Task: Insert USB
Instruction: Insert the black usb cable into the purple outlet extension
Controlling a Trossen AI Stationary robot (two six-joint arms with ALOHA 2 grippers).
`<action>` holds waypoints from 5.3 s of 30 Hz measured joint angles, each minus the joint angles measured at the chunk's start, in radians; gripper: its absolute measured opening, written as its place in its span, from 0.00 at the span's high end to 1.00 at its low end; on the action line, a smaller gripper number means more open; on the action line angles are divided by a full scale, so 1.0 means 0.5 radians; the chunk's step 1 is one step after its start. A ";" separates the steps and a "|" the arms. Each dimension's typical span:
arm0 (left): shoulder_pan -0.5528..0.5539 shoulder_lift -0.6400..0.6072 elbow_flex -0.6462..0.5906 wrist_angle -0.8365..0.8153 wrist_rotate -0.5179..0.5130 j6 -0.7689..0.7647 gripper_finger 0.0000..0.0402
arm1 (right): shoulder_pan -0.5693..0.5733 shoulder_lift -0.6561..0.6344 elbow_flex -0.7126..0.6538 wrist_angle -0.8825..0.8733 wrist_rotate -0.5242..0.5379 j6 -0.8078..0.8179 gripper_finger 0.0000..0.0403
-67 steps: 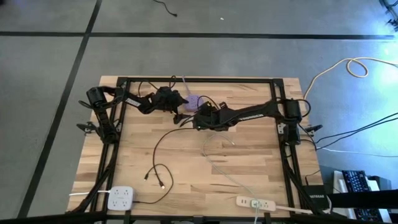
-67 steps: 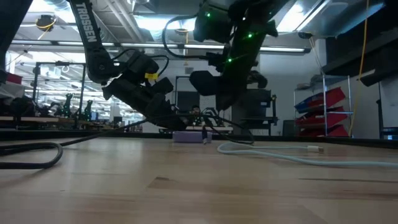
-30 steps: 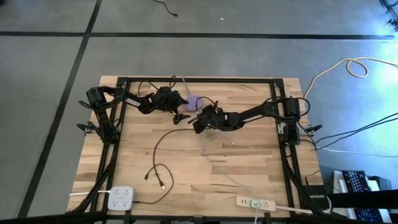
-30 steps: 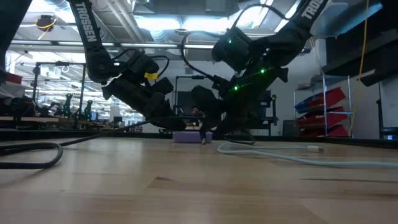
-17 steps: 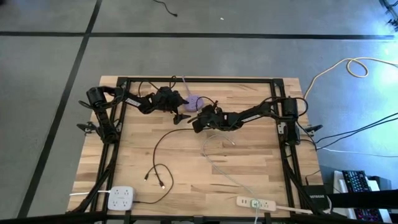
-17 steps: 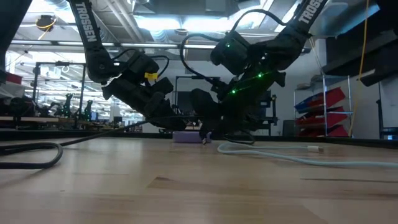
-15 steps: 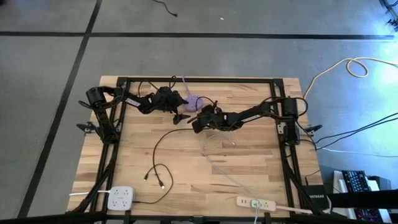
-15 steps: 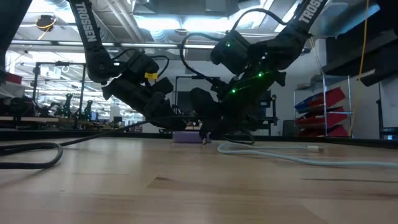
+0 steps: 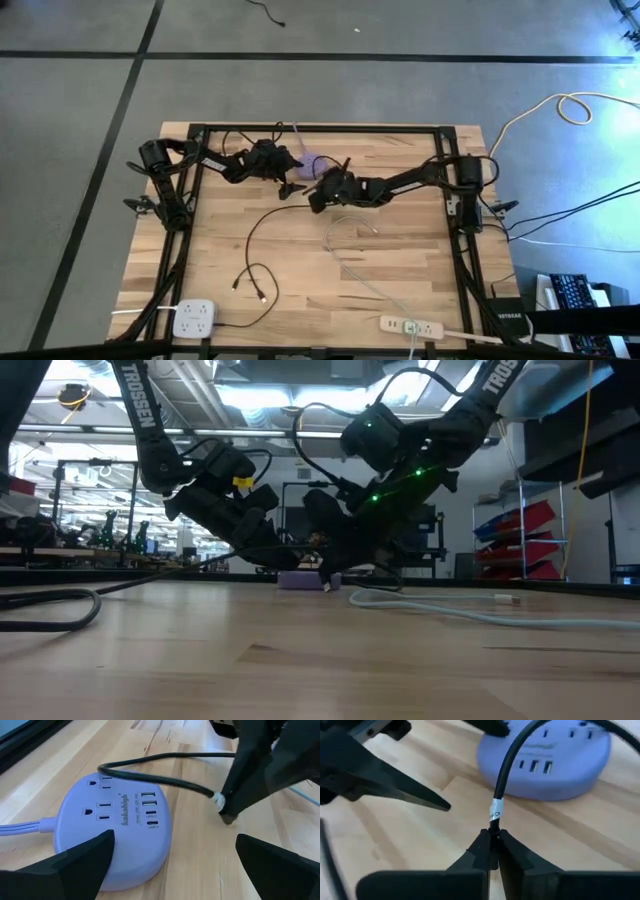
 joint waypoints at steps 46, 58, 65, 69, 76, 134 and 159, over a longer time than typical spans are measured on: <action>-0.013 -0.002 0.004 -0.019 -0.009 -0.055 0.00 | -0.046 -0.182 -0.630 2.667 -0.703 0.353 1.00; -0.023 -0.002 0.003 -0.019 -0.032 -0.004 0.00 | 0.005 -0.184 -0.628 1.756 -0.694 0.312 1.00; -0.023 -0.002 0.003 -0.021 -0.038 0.018 0.00 | 0.059 -0.205 -0.628 1.398 -0.956 0.361 1.00; -0.023 -0.002 0.004 -0.025 -0.045 0.018 0.00 | 0.084 -0.268 -0.630 0.902 -0.898 0.364 1.00; -0.024 -0.002 0.005 -0.025 -0.047 0.018 0.00 | 0.121 -0.391 -0.630 0.513 -0.581 0.356 1.00; -0.024 -0.001 0.005 -0.027 -0.058 0.018 0.00 | -0.303 0.198 -0.310 1.153 -1.423 -0.211 0.69; -0.024 0.000 0.005 -0.026 -0.060 0.018 0.00 | -0.300 0.287 -0.242 1.049 -1.376 -0.393 0.69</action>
